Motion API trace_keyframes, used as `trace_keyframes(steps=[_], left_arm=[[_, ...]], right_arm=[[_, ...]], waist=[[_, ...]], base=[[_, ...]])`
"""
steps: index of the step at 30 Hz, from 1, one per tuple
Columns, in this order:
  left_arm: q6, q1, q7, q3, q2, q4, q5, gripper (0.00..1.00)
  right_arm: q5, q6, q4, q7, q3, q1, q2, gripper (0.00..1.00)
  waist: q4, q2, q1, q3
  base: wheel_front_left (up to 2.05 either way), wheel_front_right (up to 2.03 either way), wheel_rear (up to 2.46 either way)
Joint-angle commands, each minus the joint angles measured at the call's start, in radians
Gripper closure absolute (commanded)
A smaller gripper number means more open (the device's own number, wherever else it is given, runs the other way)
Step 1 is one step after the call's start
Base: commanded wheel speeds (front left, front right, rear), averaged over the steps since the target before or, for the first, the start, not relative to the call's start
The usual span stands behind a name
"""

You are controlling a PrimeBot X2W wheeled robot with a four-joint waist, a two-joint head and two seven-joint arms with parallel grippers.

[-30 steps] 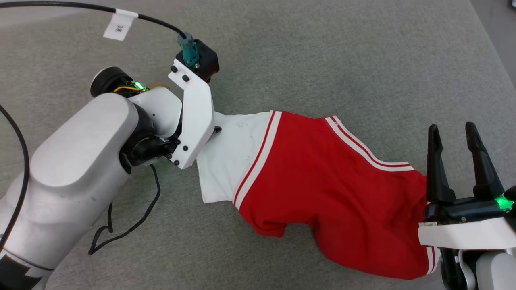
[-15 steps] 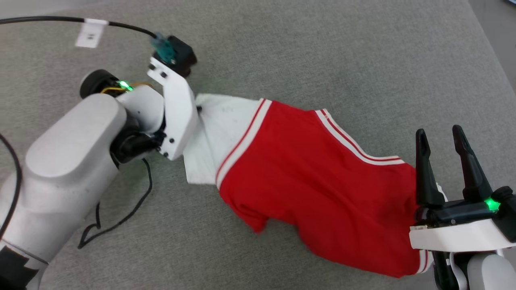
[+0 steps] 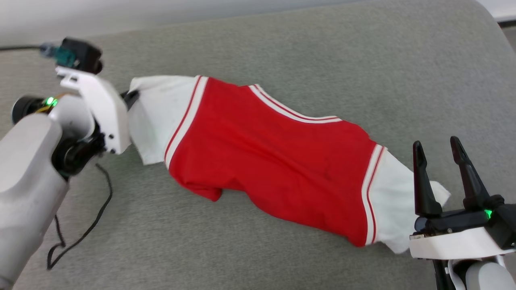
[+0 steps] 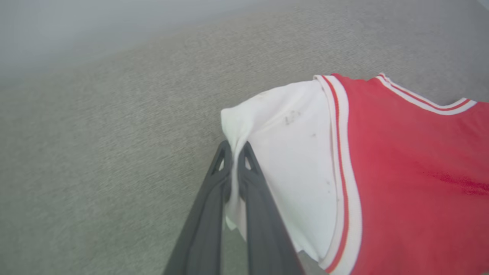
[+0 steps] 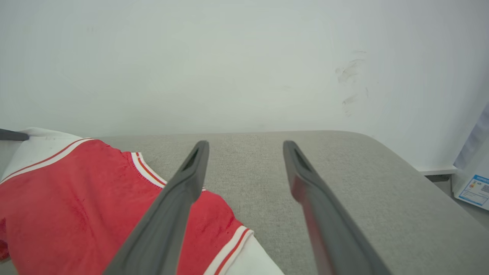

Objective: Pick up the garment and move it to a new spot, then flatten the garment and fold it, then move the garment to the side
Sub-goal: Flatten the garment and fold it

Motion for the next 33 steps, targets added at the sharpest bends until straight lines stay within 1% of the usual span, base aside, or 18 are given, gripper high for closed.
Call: trace_keyframes(steps=[1,5,8,10,12,13,14,15,17,18,21,24,27,29,33], left_arm=[[0.013,0.042,-0.015,0.009,0.017,0.004,-0.011,1.0],[0.043,0.133,-0.047,0.024,0.061,-0.002,-0.033,1.0],[0.054,0.217,-0.066,0.018,0.073,-0.025,-0.049,1.0],[0.046,0.267,-0.078,-0.005,0.08,-0.045,-0.033,1.0],[0.034,0.298,-0.108,-0.028,0.074,-0.067,-0.013,1.0],[0.035,0.313,-0.128,-0.031,0.065,-0.076,-0.01,0.67],[0.037,0.324,-0.152,-0.032,0.056,-0.084,-0.002,0.03],[0.044,0.333,-0.177,-0.029,0.049,-0.089,0.002,0.0],[0.055,0.344,-0.233,-0.025,0.035,-0.098,0.019,0.0],[0.055,0.344,-0.233,-0.025,0.035,-0.098,0.019,0.0],[0.08,0.347,-0.349,-0.018,0.028,-0.115,0.077,0.0],[0.133,0.365,-0.493,-0.009,0.025,-0.145,0.148,0.0],[0.185,0.409,-0.603,0.009,0.025,-0.194,0.183,0.0],[0.221,0.446,-0.639,0.028,0.033,-0.243,0.207,0.0],[0.298,0.548,-0.66,0.076,0.032,-0.367,0.26,0.0]], right_arm=[[-0.012,-0.001,0.002,-0.002,-0.005,0.017,0.0,0.0],[-0.025,-0.001,0.002,-0.002,-0.007,0.023,0.001,0.0],[-0.031,-0.001,0.002,-0.002,-0.017,0.029,0.0,0.0],[-0.035,-0.001,0.003,-0.002,-0.019,0.031,0.001,0.0],[-0.041,-0.001,0.006,-0.002,-0.02,0.031,0.001,0.0],[-0.043,-0.001,0.009,-0.002,-0.019,0.031,0.001,0.0],[-0.052,-0.001,0.011,-0.002,-0.024,0.031,0.0,0.0],[-0.061,-0.001,0.013,-0.002,-0.034,0.03,0.0,0.0],[-0.056,-0.001,0.018,-0.002,-0.046,0.028,0.001,0.0],[-0.056,-0.001,0.018,-0.002,-0.046,0.028,0.001,0.0],[-0.055,-0.001,0.02,-0.002,-0.047,0.028,0.001,0.0],[-0.066,-0.001,0.027,-0.002,-0.051,0.04,0.0,0.0],[-0.069,-0.001,0.031,-0.002,-0.06,0.056,0.001,0.0],[-0.067,-0.001,0.034,-0.002,-0.065,0.066,0.0,0.0],[-0.053,-0.001,0.035,-0.002,-0.081,0.09,0.001,0.0]], waist=[[0.044,-0.0001,0.0,-0.033],[0.087,-0.0001,0.0,-0.054],[0.116,-0.0001,0.0,-0.069],[0.134,-0.0001,0.0,-0.076],[0.149,-0.0001,0.0,-0.084],[0.154,-0.0001,0.0,-0.09],[0.16,-0.0001,0.0,-0.095],[0.165,-0.0001,0.0,-0.101],[0.175,-0.0001,0.0,-0.117],[0.175,-0.0001,0.0,-0.117],[0.182,-0.0001,0.0,-0.145],[0.185,-0.0001,0.0,-0.182],[0.187,-0.0001,0.0,-0.223],[0.189,-0.0001,0.0,-0.245],[0.201,-0.0001,0.0,-0.271]], base=[[0.0,0.0,0.0],[0.0,0.0,0.0],[0.0,0.0,0.0],[0.0,0.0,0.0],[0.0,0.0,0.0],[0.0,0.0,0.0],[0.0,0.0,0.0],[0.0,0.0,0.0],[0.0,0.0,0.0],[0.0,0.0,0.0],[0.0,0.0,0.0],[0.0,0.0,0.0],[0.0,0.0,0.0],[0.0,0.0,0.0],[0.0,0.0,0.0]])
